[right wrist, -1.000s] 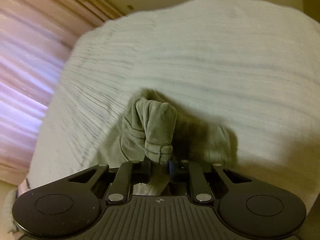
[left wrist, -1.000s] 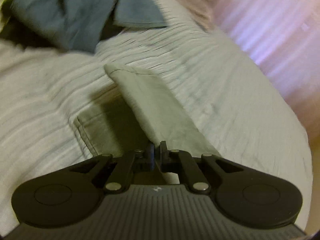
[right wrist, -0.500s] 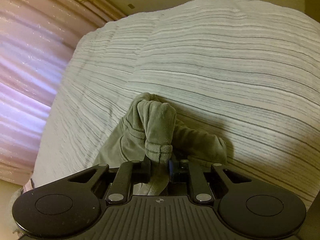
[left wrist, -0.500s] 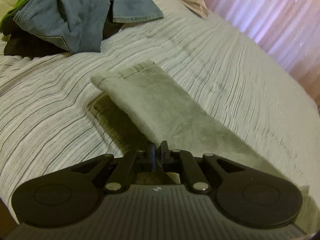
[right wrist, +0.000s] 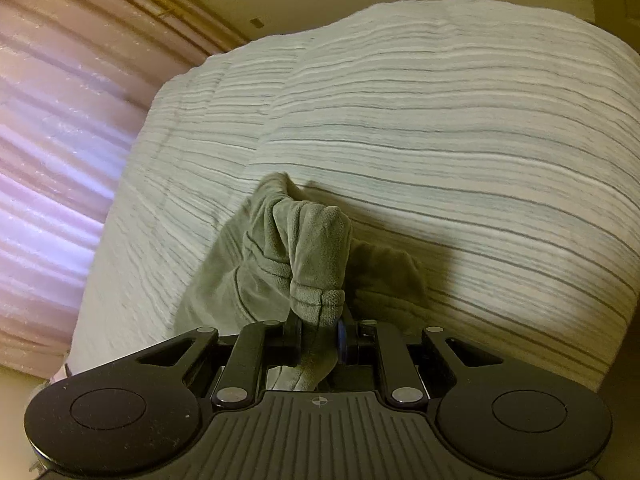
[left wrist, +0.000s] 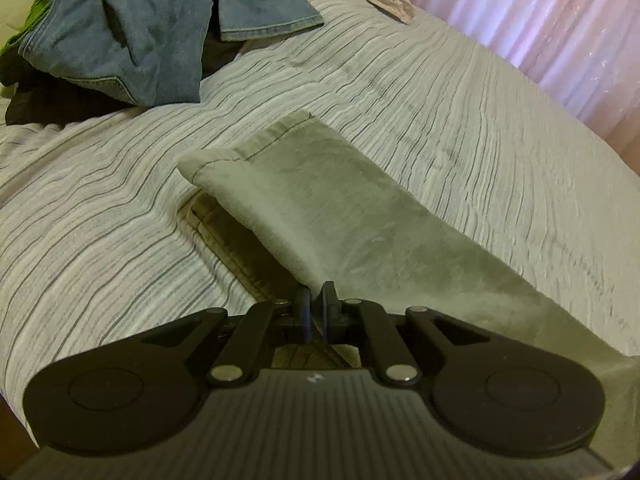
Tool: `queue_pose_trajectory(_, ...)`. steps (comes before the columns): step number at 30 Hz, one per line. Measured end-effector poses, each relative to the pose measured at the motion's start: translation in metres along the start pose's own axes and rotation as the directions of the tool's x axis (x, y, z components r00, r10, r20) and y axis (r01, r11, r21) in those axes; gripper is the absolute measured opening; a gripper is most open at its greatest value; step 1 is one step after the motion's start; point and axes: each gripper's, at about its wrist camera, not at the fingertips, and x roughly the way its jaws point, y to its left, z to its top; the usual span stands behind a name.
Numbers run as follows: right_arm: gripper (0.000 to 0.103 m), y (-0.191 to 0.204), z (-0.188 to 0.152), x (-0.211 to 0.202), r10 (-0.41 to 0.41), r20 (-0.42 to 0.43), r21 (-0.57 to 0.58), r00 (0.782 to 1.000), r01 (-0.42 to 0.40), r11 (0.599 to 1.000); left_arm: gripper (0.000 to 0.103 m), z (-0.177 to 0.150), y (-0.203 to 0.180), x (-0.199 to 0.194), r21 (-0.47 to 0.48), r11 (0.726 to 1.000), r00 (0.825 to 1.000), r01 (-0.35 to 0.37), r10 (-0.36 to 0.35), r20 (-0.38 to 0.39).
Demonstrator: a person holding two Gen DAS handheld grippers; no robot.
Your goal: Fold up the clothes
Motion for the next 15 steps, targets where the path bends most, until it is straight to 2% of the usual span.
queue_pose_trajectory(8,0.014,-0.019,-0.014,0.022,-0.09,0.0,0.005,0.996,0.09,0.996,0.006,-0.007,-0.006,0.019,0.038,0.998,0.998,-0.048,0.049,-0.041)
queue_pose_trajectory(11,0.014,-0.024,-0.018,0.027,-0.11,-0.009,0.017,0.994,0.11,0.994,0.008,-0.007,-0.014,0.021,0.092,0.993,0.995,-0.08,0.085,-0.056)
queue_pose_trajectory(13,0.015,-0.027,-0.017,0.028,-0.108,-0.019,0.045,0.994,0.108,0.993,0.013,-0.006,-0.02,0.02,0.134,0.985,0.991,-0.107,0.116,-0.064)
queue_pose_trajectory(14,0.02,-0.025,-0.017,0.026,-0.11,-0.025,0.048,0.994,0.111,0.993,0.014,-0.005,-0.022,0.017,0.151,0.981,0.989,-0.12,0.132,-0.073)
queue_pose_trajectory(15,0.042,-0.021,-0.015,0.024,-0.129,-0.039,0.03,0.991,0.131,0.991,0.016,-0.004,-0.025,0.014,0.169,0.977,0.986,-0.129,0.145,-0.081)
